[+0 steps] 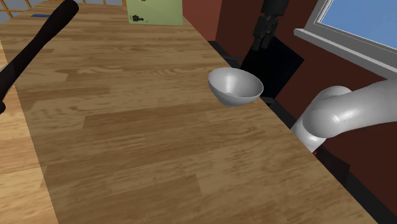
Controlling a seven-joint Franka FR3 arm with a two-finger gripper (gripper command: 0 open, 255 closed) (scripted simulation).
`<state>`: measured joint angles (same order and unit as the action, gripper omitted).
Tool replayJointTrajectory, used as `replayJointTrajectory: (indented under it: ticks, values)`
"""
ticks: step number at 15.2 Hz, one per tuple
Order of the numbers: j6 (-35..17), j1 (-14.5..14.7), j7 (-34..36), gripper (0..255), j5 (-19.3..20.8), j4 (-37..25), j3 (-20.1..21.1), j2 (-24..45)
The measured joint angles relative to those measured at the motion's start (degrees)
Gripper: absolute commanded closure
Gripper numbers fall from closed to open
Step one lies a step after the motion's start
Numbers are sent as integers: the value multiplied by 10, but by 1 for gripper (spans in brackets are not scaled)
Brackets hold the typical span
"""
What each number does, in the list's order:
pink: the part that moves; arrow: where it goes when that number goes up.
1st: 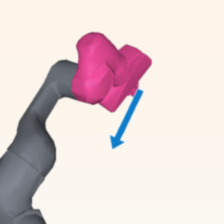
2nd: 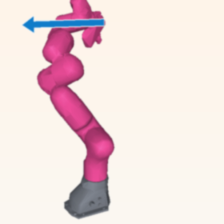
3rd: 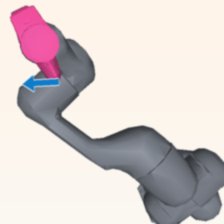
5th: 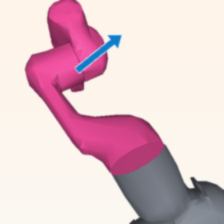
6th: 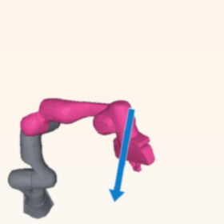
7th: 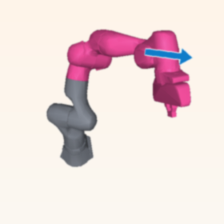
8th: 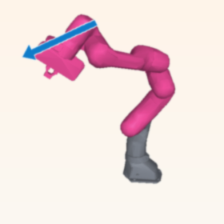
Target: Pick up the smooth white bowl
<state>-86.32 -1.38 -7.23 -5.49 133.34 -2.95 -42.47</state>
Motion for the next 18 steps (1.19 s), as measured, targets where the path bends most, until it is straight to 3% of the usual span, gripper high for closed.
replayJointTrajectory:
  ticks: [4,15,18]
  values:
    - [10,0,39,0,-22,18,20,-32]
    - [43,10,267,0,-169,44,150,-135]
    - [33,11,276,0,-180,63,158,-146]
